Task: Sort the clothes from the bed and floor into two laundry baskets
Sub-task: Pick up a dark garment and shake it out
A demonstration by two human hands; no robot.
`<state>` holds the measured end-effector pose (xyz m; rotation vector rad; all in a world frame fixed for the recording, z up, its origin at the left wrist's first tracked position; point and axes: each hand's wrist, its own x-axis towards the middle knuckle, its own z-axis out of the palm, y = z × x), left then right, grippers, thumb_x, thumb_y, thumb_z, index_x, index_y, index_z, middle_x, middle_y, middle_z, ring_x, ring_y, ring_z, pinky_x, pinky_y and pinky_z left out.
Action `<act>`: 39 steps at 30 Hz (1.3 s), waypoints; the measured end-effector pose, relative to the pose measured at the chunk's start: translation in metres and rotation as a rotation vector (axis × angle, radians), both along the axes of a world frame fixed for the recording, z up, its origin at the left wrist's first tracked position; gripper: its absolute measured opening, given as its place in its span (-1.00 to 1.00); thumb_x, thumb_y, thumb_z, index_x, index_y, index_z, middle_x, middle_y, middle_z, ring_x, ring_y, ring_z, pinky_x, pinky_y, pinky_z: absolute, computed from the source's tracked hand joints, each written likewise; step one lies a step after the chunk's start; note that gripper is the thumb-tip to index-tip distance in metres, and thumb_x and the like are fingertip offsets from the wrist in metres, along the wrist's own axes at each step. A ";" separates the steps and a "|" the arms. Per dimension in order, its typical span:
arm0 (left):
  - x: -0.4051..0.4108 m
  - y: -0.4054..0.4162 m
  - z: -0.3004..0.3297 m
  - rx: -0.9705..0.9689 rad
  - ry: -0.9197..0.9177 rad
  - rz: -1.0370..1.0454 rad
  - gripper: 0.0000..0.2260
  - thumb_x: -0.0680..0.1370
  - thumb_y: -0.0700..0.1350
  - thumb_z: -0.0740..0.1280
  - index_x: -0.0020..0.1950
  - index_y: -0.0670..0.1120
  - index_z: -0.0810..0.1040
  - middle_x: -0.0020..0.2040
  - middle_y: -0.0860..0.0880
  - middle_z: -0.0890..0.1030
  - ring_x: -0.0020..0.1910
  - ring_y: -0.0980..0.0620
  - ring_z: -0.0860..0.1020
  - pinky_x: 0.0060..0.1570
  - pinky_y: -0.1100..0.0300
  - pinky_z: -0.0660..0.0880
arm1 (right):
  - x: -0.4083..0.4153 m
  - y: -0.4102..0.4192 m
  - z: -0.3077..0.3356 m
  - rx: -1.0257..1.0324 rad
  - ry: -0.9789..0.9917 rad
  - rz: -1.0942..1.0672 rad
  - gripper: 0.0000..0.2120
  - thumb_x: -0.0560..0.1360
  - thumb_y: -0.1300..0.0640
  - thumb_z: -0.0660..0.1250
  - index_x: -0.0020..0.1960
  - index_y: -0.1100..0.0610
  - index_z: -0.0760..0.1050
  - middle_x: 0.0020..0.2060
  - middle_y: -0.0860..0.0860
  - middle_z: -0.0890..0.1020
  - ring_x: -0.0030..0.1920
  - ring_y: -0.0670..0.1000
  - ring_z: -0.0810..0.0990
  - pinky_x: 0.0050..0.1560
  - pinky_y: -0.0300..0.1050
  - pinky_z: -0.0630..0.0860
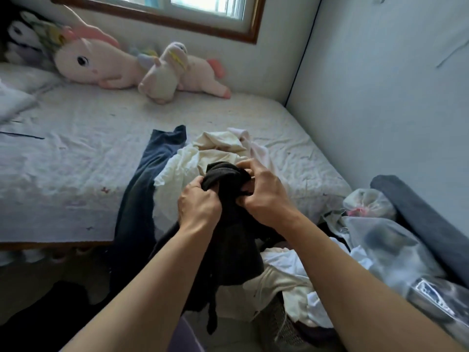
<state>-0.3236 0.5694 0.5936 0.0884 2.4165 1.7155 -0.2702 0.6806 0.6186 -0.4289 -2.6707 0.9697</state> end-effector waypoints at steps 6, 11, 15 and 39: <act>-0.007 -0.015 0.082 0.321 -0.094 0.078 -0.66 0.59 0.09 0.16 0.13 -0.11 0.55 0.02 -0.09 0.60 0.04 -0.14 0.56 0.16 -0.07 0.51 | 0.006 0.019 -0.005 0.166 -0.302 -0.177 -0.65 0.41 0.14 0.29 0.19 0.10 0.40 0.13 0.11 0.47 0.16 0.13 0.47 0.14 -0.05 0.46; -0.014 -0.034 0.139 0.509 -0.198 0.096 -0.73 0.62 0.07 0.16 0.12 -0.09 0.50 0.03 -0.10 0.54 0.07 -0.12 0.53 0.19 -0.03 0.49 | 0.015 0.026 0.003 -0.270 -0.173 -0.309 -0.87 0.40 0.17 0.30 -0.32 0.08 0.48 -0.36 0.00 0.53 -0.25 0.03 0.49 -0.23 0.02 0.45; -0.024 -0.045 0.146 0.511 -0.234 0.128 -0.64 0.62 0.05 0.16 0.30 -0.14 0.47 0.13 -0.12 0.55 0.14 -0.15 0.52 0.26 -0.07 0.46 | 0.019 0.019 0.053 -0.845 0.116 -0.370 -0.85 0.53 0.28 0.21 -0.04 0.11 0.52 -0.26 0.01 0.60 -0.21 0.04 0.58 -0.24 -0.15 0.55; 0.058 -0.164 0.135 0.125 -0.055 0.070 -0.80 0.44 -0.18 0.35 0.04 -0.02 0.48 -0.11 -0.08 0.63 -0.17 -0.06 0.58 -0.20 0.13 0.48 | 0.025 -0.136 0.231 -0.926 0.425 0.116 -0.99 0.51 0.33 0.31 -0.08 0.26 0.50 -0.11 0.24 0.60 -0.05 0.21 0.60 0.11 0.23 0.56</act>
